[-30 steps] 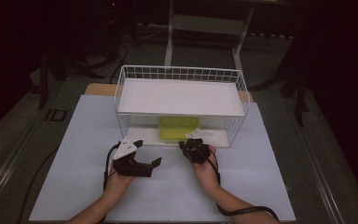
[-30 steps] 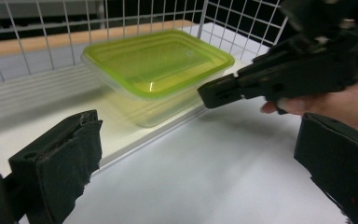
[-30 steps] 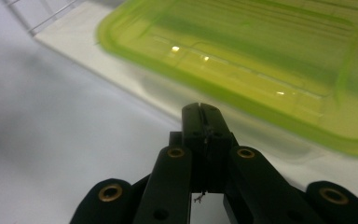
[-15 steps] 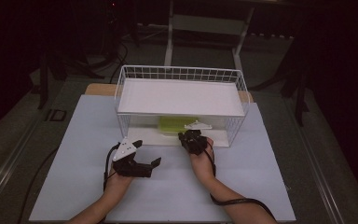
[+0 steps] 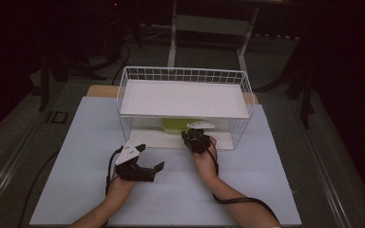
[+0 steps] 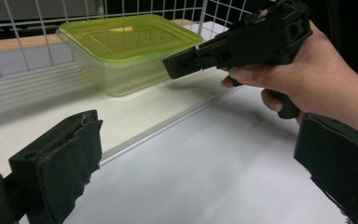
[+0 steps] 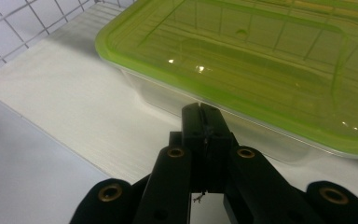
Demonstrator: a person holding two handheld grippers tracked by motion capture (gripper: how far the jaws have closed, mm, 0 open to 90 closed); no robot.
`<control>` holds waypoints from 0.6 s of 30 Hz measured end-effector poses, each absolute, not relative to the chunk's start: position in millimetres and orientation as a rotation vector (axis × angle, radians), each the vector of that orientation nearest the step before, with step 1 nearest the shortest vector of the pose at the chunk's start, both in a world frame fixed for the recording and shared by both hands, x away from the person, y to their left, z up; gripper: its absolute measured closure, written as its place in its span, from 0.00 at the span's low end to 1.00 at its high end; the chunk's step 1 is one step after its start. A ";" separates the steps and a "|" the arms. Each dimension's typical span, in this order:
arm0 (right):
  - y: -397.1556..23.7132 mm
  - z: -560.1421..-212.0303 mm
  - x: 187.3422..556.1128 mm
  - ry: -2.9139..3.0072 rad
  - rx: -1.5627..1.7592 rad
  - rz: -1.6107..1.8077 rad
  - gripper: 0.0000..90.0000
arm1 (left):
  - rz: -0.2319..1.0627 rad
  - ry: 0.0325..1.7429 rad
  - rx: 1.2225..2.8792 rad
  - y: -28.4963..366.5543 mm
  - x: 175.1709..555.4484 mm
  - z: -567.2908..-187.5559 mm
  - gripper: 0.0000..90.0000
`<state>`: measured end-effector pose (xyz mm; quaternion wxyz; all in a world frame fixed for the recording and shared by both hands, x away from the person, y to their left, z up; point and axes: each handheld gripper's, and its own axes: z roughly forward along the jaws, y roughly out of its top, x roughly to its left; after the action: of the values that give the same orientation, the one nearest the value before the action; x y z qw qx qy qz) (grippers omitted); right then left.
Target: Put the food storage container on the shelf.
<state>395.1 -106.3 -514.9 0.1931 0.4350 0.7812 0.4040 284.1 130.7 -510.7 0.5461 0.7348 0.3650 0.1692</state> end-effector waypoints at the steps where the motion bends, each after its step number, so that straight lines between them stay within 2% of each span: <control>1: -105.6 -515.1 395.0 2.193 1.220 1.134 1.00 | 0.403 0.862 1.738 130.6 283.7 -510.7 0.02; 4: -105.8 -514.8 394.5 2.193 1.224 1.144 1.00 | 0.407 0.862 1.740 130.7 283.5 -510.0 0.02; 15: -113.6 -500.5 372.0 2.228 1.177 1.211 0.90 | 0.412 0.857 1.735 132.7 284.0 -507.0 0.02; 18: -117.6 -493.9 361.1 2.229 1.147 1.241 0.83 | 0.409 0.822 1.736 133.7 285.7 -504.6 0.01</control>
<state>361.1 -117.6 -493.9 0.1714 0.4040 0.7850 0.4371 285.7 133.7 -504.6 0.5553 0.7351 0.3482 0.1734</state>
